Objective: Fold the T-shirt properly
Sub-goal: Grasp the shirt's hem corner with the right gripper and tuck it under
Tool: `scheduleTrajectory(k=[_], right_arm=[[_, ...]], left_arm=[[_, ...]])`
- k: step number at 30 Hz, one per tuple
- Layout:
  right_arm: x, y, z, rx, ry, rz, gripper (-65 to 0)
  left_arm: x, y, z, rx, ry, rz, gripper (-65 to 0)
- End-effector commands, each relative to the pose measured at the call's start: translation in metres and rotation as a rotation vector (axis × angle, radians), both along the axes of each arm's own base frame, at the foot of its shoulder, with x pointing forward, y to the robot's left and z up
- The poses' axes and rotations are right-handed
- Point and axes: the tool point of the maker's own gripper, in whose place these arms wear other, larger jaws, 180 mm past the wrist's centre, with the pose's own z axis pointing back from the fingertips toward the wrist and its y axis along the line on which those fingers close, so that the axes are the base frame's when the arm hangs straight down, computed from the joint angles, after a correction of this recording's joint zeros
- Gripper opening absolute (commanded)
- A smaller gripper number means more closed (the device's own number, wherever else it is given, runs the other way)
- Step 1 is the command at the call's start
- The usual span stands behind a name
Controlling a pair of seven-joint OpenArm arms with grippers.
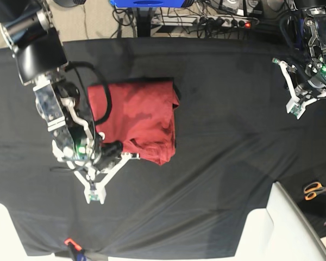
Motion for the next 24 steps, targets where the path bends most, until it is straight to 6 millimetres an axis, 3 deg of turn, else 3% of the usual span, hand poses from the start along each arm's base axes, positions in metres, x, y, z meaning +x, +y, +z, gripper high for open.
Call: scheduleTrajectory(k=[1,13,15,19,24], right_arm=[[0.017,0.001,0.022,0.014,-0.085,-0.006,-65.0],[0.017,0.005,0.039,0.043,-0.186,-0.01,-65.0],[0.02,-0.004,0.035,0.036,-0.173,-0.034,-65.0],[0.017,-0.013,0.005,0.002,-0.095,-0.052,-64.4],[0.02,-0.018,-0.008,-0.013,-0.104,-0.062,-64.5]], left_arm=[[0.007,0.007,0.01,0.023,-0.026,-0.004,-65.0],[0.017,0.007,0.014,0.021,-0.051,-0.003,-65.0],[0.017,0.007,0.014,0.021,-0.051,-0.003,-65.0],[0.014,0.008,0.01,0.016,-0.038,0.004,-65.0],[0.018,0.008,0.01,0.009,-0.042,0.01,-65.0]])
